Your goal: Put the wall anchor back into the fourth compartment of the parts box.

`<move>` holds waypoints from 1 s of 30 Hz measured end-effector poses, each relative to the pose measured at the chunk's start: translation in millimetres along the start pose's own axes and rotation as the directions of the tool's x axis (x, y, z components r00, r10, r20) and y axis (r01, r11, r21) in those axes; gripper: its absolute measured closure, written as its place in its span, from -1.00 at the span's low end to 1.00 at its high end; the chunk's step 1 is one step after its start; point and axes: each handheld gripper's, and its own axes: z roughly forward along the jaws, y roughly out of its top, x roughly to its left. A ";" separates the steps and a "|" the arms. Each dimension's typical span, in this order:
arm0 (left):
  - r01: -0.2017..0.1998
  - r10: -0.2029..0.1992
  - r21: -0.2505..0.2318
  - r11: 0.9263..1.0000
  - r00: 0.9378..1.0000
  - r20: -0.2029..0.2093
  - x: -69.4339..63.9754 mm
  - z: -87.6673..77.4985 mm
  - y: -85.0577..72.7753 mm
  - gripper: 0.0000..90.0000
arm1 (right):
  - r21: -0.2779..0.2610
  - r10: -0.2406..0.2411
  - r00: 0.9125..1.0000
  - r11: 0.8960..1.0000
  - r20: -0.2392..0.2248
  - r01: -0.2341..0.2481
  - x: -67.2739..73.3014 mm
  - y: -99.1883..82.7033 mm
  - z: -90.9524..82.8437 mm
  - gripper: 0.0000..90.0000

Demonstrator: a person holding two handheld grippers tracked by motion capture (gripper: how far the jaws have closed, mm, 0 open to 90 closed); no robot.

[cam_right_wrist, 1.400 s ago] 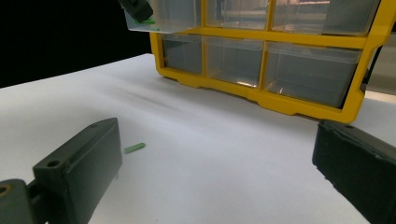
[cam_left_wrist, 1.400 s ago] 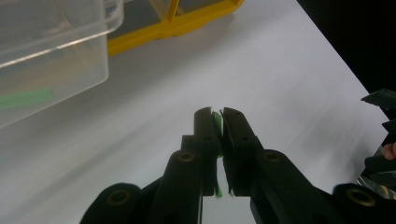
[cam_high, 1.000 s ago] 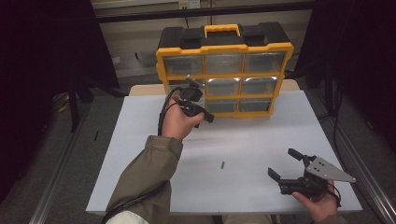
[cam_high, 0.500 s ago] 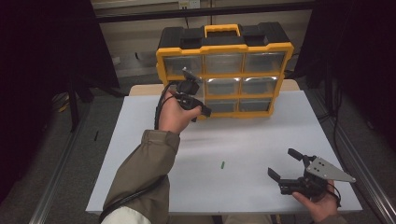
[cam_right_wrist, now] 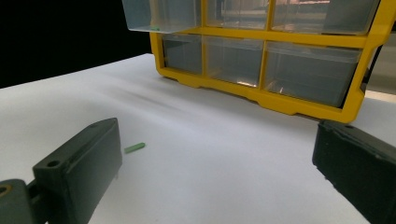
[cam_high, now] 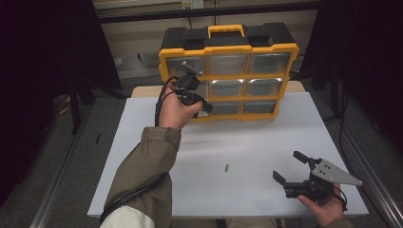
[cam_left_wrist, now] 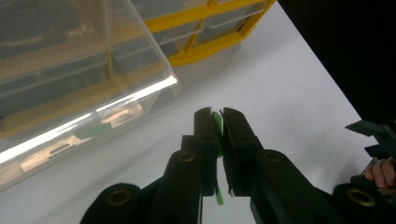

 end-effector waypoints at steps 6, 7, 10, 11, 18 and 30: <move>0.010 -0.010 -0.002 1.000 1.000 0.001 1.9 -4.5 3.8 0.89 | 0.005 -0.001 1.000 1.000 -0.005 0.001 0.1 0.1 -0.5 -0.97; 0.009 -0.009 -0.005 1.000 1.000 -0.001 2.4 -4.9 4.4 0.89 | 0.005 -0.002 1.000 1.000 -0.006 0.002 0.1 0.1 -0.5 -0.97; 0.041 -0.041 -0.022 0.999 0.999 -0.010 2.9 -5.8 6.0 0.89 | 0.004 -0.001 1.000 1.000 -0.003 0.001 -0.1 0.1 -0.5 -0.97; 0.021 -0.021 -0.009 1.000 1.000 -0.012 5.1 -7.6 6.7 0.89 | 0.003 0.000 1.000 1.000 -0.005 0.000 0.0 0.1 -0.6 -0.97; 0.032 -0.033 -0.017 0.999 0.999 -0.032 7.8 -11.9 9.5 0.89 | 0.004 -0.002 1.000 1.000 -0.007 0.002 -0.1 0.1 -0.7 -0.97; 0.059 -0.061 -0.049 0.997 0.997 -0.052 14.4 -22.8 13.5 0.89 | 0.003 -0.005 1.000 1.000 -0.006 0.005 0.1 0.1 -0.6 -0.97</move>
